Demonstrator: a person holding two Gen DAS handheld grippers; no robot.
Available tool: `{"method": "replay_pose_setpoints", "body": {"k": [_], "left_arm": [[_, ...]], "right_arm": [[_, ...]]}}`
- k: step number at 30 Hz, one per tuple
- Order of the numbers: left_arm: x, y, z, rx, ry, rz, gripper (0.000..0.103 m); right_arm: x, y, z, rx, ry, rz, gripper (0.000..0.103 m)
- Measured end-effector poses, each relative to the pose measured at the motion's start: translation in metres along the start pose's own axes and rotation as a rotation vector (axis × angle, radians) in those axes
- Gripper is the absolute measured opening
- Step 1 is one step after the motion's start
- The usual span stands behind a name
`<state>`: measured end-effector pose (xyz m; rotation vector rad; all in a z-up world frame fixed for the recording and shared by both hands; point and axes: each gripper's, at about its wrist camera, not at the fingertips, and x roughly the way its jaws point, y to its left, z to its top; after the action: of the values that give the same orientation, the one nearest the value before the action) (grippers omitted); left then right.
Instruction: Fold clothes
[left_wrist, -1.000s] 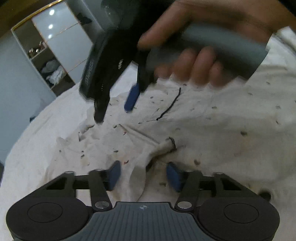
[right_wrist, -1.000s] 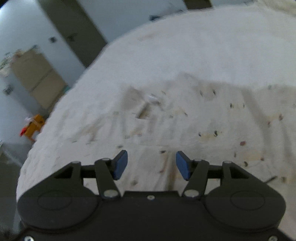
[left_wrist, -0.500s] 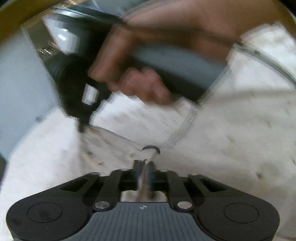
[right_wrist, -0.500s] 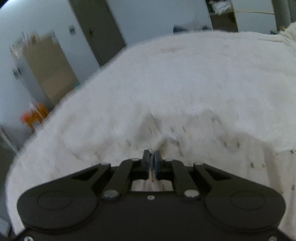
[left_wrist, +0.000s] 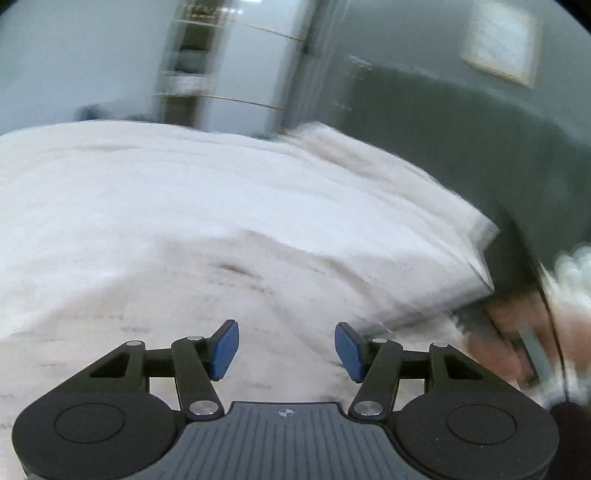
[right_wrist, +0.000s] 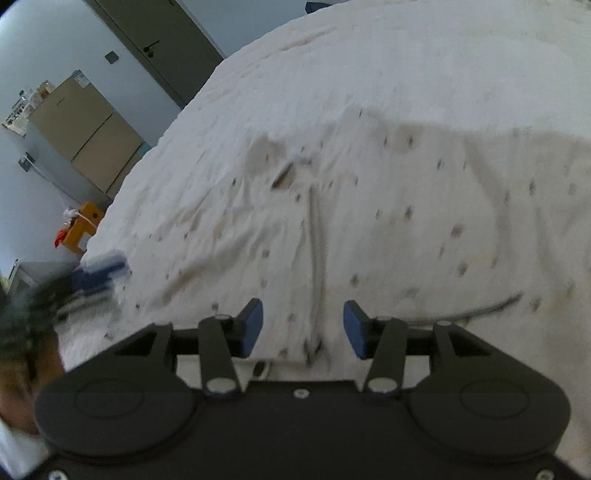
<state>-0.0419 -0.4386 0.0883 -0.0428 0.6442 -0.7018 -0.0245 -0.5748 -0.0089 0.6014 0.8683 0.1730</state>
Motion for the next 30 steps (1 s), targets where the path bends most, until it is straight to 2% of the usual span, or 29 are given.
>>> {"method": "replay_pose_setpoints", "body": {"k": [2,4,5,7,9,10,11,12,13,14,15,16,17,20,22,24,25,26,29,30], "left_arm": [[-0.012,0.063,0.003,-0.096,0.024,0.179,0.053],[-0.023,0.119,-0.006,-0.216,0.03,0.319,0.052],[-0.027,0.139,-0.011,-0.267,0.033,0.364,0.051],[-0.029,0.162,-0.02,-0.353,0.039,0.367,0.046],[-0.025,0.179,-0.034,-0.451,0.034,0.279,0.046],[-0.016,0.179,-0.037,-0.481,0.038,0.215,0.045],[-0.003,0.172,-0.038,-0.48,0.046,0.177,0.044],[0.008,0.165,-0.037,-0.45,0.057,0.179,0.042],[0.016,0.159,-0.034,-0.41,0.072,0.205,0.03],[0.023,0.155,-0.032,-0.378,0.084,0.228,0.007],[0.029,0.152,-0.03,-0.34,0.094,0.255,0.002],[0.031,0.146,-0.029,-0.303,0.092,0.282,0.002],[0.026,0.145,-0.028,-0.308,0.062,0.289,0.002],[0.005,0.161,-0.032,-0.416,-0.021,0.292,0.002],[0.011,0.167,-0.03,-0.452,-0.02,0.302,0.002],[0.015,0.165,-0.035,-0.445,0.029,0.341,0.01],[0.016,0.162,-0.036,-0.438,0.057,0.379,0.025],[0.016,0.16,-0.036,-0.44,0.06,0.391,0.035],[0.008,0.155,-0.032,-0.459,0.052,0.335,0.044],[0.004,0.154,-0.031,-0.465,0.062,0.318,0.045]], "right_arm": [[0.004,-0.005,-0.014,0.053,-0.006,0.037,0.046],[0.007,-0.009,-0.027,0.106,-0.012,0.075,0.043],[0.009,-0.012,-0.034,0.132,-0.015,0.094,0.042],[0.013,-0.017,-0.046,0.187,-0.023,0.132,0.038],[0.015,-0.018,-0.047,0.223,-0.031,0.157,0.022],[0.015,-0.023,-0.048,0.258,-0.036,0.177,0.019],[0.016,-0.027,-0.05,0.286,-0.041,0.192,0.013],[0.019,-0.028,-0.051,0.301,-0.048,0.2,0.009],[0.019,-0.03,-0.054,0.32,-0.062,0.212,0.008],[0.018,-0.03,-0.055,0.322,-0.069,0.213,0.006],[0.016,-0.029,-0.057,0.322,-0.076,0.212,0.004],[0.012,-0.028,-0.058,0.316,-0.088,0.205,0.004],[0.007,-0.027,-0.059,0.313,-0.103,0.199,0.004],[-0.005,-0.026,-0.061,0.303,-0.126,0.189,0.003],[-0.008,-0.02,-0.064,0.255,-0.12,0.156,0.003],[-0.005,-0.014,-0.066,0.207,-0.103,0.117,0.005],[-0.003,-0.009,-0.067,0.171,-0.09,0.079,0.01],[-0.004,-0.007,-0.066,0.167,-0.094,0.062,0.017],[-0.012,-0.008,-0.065,0.164,-0.12,0.021,0.031],[-0.017,-0.01,-0.064,0.167,-0.136,0.011,0.033]]}}
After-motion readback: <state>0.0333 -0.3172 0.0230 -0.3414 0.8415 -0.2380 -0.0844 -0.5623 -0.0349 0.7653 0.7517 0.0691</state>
